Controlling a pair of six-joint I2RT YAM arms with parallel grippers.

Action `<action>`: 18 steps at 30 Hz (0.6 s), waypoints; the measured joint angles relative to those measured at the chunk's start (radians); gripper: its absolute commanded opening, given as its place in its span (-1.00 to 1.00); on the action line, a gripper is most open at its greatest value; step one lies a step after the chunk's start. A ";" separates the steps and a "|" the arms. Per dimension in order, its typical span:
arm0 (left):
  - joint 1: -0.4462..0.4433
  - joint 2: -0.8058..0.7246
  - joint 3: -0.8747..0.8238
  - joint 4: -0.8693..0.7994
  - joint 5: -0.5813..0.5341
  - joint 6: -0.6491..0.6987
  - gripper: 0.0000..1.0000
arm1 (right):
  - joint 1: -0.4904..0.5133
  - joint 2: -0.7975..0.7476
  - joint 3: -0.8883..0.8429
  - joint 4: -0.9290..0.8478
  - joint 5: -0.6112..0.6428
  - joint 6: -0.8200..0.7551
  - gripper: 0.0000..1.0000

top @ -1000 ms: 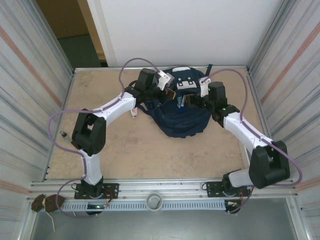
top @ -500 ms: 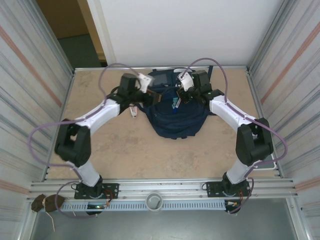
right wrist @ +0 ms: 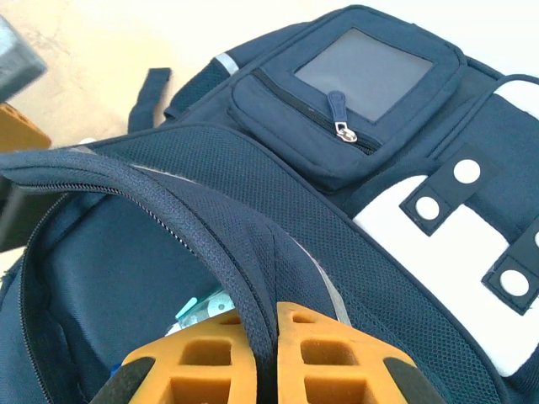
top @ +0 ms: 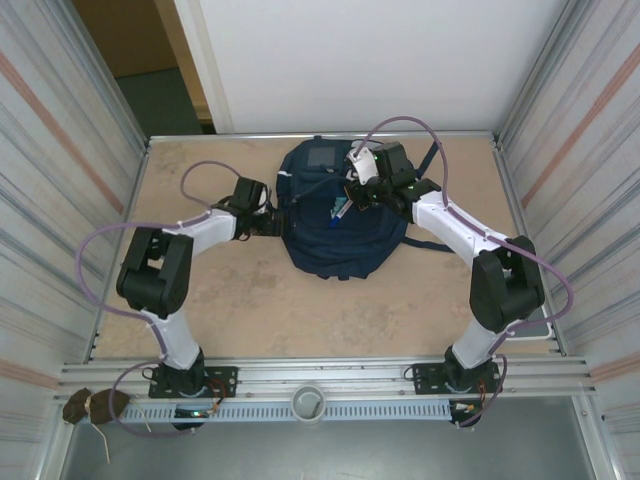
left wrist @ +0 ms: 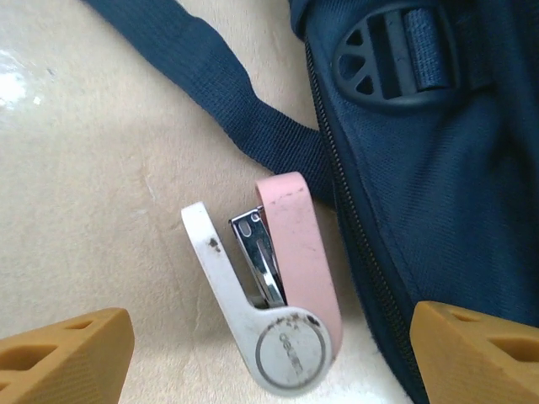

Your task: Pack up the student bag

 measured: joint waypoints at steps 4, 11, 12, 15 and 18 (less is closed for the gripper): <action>-0.007 0.035 0.043 -0.020 -0.018 -0.010 0.54 | -0.004 0.000 0.000 0.000 -0.002 0.000 -1.00; -0.008 0.095 0.091 -0.037 -0.026 -0.025 0.24 | -0.016 0.000 -0.001 0.000 -0.009 0.000 -1.00; -0.008 0.098 0.091 -0.037 -0.025 -0.029 0.24 | -0.016 0.000 -0.002 0.000 -0.011 0.000 -1.00; -0.007 0.099 0.090 -0.034 -0.025 -0.041 0.24 | -0.019 0.000 -0.006 0.000 -0.019 0.000 -1.00; -0.001 0.096 0.080 -0.016 -0.024 -0.058 0.30 | -0.023 0.000 -0.007 -0.001 -0.024 0.000 -1.00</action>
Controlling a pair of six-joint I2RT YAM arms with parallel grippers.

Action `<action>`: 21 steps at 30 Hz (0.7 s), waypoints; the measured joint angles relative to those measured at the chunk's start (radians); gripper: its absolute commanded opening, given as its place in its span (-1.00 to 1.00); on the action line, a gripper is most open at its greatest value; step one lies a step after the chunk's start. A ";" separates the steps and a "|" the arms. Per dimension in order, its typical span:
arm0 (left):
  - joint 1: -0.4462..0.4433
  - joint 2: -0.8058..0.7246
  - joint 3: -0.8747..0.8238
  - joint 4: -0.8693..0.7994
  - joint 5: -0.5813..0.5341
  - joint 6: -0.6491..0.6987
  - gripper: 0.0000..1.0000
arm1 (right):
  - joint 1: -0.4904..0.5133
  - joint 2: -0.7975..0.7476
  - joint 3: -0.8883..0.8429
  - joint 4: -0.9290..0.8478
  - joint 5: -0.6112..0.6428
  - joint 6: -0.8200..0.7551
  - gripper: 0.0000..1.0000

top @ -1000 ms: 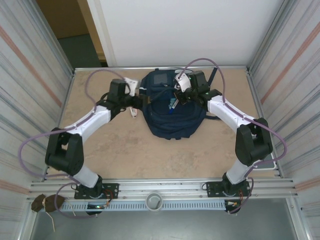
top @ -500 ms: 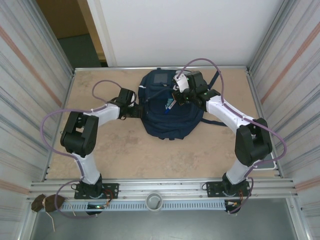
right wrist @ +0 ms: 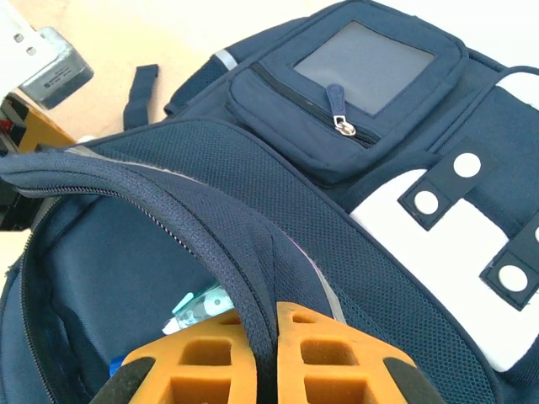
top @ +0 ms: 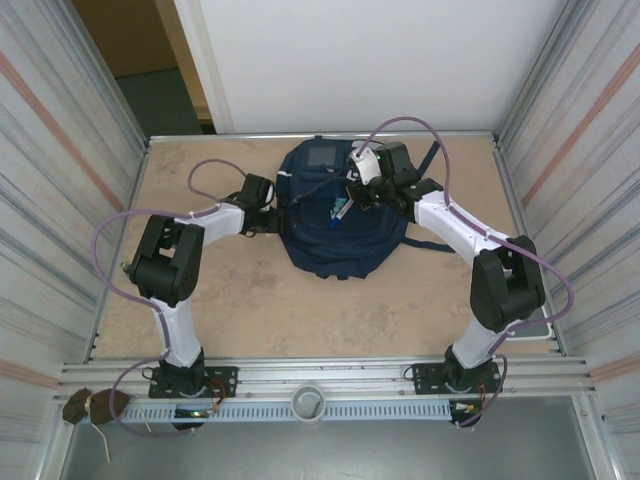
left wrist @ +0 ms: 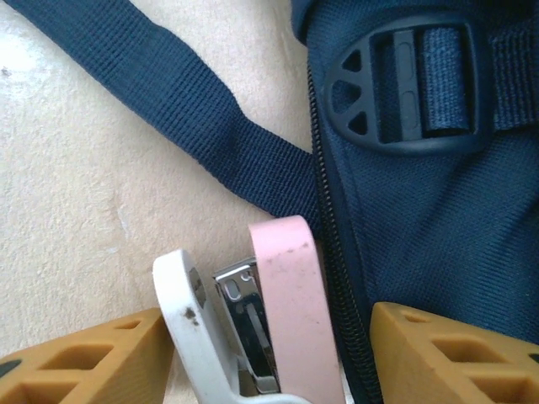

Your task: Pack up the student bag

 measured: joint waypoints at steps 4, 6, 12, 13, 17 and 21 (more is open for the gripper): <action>0.018 -0.010 -0.019 0.016 0.015 -0.019 0.41 | -0.011 0.000 -0.005 0.001 -0.005 0.000 -1.00; 0.024 -0.016 -0.029 0.024 0.021 -0.029 0.44 | -0.017 0.000 -0.008 0.000 -0.006 0.000 -1.00; 0.042 -0.031 -0.060 0.059 0.051 -0.053 0.50 | -0.025 -0.002 -0.013 -0.006 -0.010 0.000 -1.00; 0.047 -0.035 -0.068 0.064 0.056 -0.058 0.52 | -0.026 -0.002 -0.013 -0.008 -0.012 0.000 -1.00; 0.068 -0.063 -0.093 0.078 0.070 -0.069 0.57 | -0.029 -0.002 -0.017 -0.010 -0.013 0.000 -1.00; 0.086 -0.078 -0.114 0.080 0.071 -0.076 0.58 | -0.033 -0.002 -0.019 -0.012 -0.013 0.000 -1.00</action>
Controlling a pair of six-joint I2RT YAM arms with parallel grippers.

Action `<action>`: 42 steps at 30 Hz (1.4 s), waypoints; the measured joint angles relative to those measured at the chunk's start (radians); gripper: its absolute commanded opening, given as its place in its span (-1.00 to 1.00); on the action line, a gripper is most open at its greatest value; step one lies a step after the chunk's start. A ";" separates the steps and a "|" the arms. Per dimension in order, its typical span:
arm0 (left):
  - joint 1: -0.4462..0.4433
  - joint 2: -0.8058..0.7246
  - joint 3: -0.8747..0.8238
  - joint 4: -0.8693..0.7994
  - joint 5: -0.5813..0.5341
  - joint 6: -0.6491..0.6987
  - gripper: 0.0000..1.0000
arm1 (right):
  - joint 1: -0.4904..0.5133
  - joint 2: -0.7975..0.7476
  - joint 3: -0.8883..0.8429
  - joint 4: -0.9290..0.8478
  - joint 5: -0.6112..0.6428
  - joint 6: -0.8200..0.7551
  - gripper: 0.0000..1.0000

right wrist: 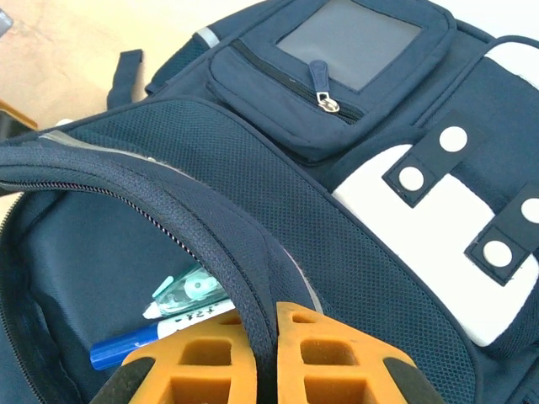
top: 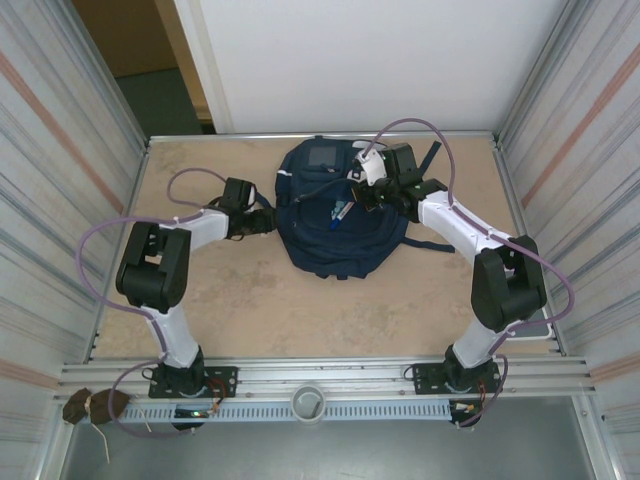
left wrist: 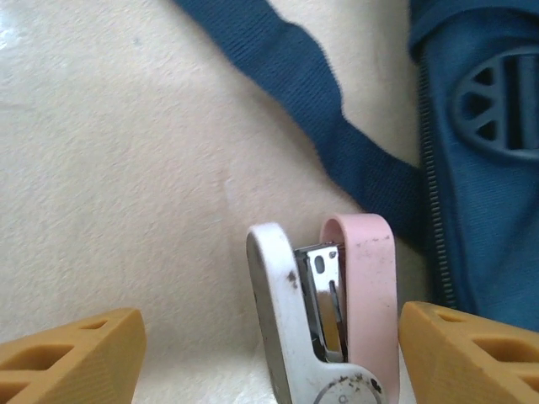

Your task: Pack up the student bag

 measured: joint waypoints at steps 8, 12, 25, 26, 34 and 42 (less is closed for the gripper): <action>0.003 0.000 -0.004 -0.022 0.000 0.005 0.52 | -0.003 0.000 0.000 -0.001 0.000 0.000 -1.00; -0.010 0.018 0.032 -0.070 -0.015 0.027 0.30 | -0.003 0.000 0.000 -0.001 -0.007 0.001 -1.00; -0.093 -0.171 -0.050 -0.031 -0.026 0.028 -0.37 | -0.004 0.000 0.017 -0.032 -0.023 0.044 -1.00; -0.121 -0.219 -0.061 -0.010 -0.018 0.016 -0.36 | -0.004 0.000 0.028 -0.042 -0.023 0.056 -1.00; -0.340 -0.266 0.025 0.127 0.060 -0.060 -0.32 | -0.032 0.002 0.109 -0.090 -0.066 0.167 -1.00; -0.381 -0.035 0.255 0.060 -0.012 0.023 -0.25 | -0.058 0.026 0.177 -0.132 -0.143 0.225 -1.00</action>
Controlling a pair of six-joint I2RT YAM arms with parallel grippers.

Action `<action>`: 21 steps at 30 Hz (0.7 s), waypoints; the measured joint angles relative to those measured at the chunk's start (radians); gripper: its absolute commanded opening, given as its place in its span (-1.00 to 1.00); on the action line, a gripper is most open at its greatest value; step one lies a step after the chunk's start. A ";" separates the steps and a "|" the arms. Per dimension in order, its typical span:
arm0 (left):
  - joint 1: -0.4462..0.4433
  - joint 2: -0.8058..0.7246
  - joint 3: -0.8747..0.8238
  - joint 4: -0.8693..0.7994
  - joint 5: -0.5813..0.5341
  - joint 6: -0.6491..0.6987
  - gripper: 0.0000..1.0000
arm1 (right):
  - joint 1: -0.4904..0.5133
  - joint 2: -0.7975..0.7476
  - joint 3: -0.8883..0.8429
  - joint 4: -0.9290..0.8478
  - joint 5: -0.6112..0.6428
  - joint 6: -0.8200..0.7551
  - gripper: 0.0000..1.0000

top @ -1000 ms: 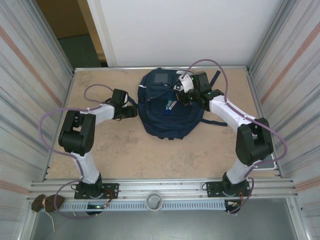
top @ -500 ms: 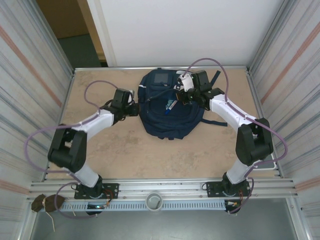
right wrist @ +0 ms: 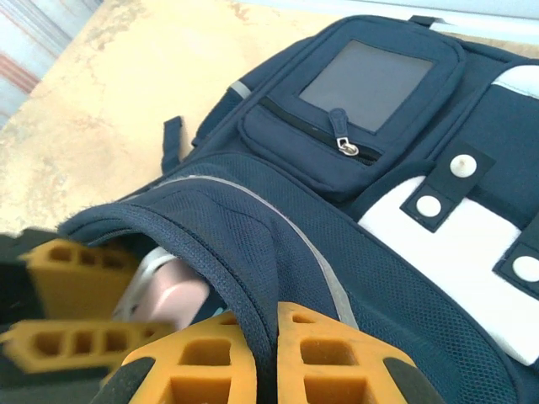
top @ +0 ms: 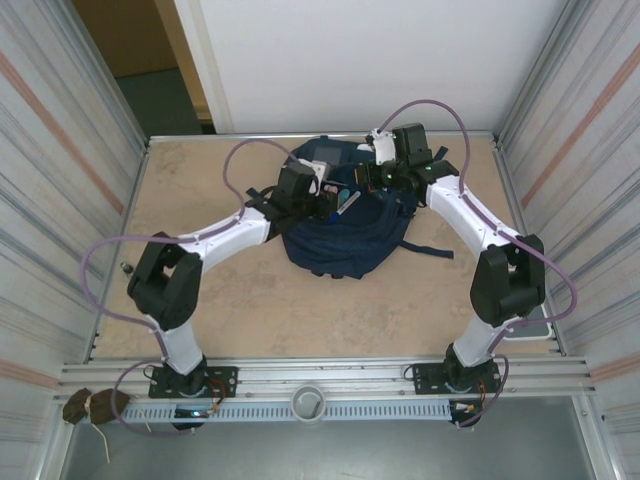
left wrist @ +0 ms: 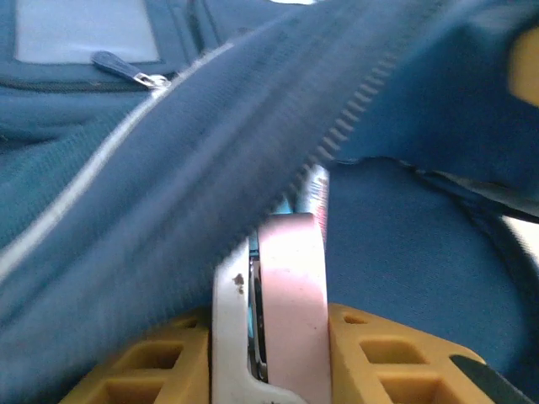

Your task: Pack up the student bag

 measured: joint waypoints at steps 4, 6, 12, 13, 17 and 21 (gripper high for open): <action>0.000 0.069 0.076 -0.060 -0.105 0.071 0.10 | -0.010 0.000 0.000 -0.004 -0.017 0.011 -1.00; 0.000 0.087 0.089 -0.076 -0.147 0.102 0.25 | -0.016 0.000 0.000 -0.004 -0.030 0.012 -1.00; -0.001 0.021 0.039 -0.086 -0.140 0.124 0.43 | -0.023 0.000 -0.009 -0.002 -0.037 0.015 -0.99; 0.000 -0.008 0.010 -0.082 -0.126 0.123 0.44 | -0.027 0.000 -0.018 0.002 -0.037 0.015 -0.98; 0.017 -0.196 -0.152 -0.062 -0.037 0.098 0.47 | -0.041 -0.020 -0.104 0.029 -0.037 0.015 -0.86; 0.097 -0.311 -0.241 -0.022 0.051 0.049 0.49 | -0.045 -0.093 -0.245 0.059 -0.037 0.020 -0.58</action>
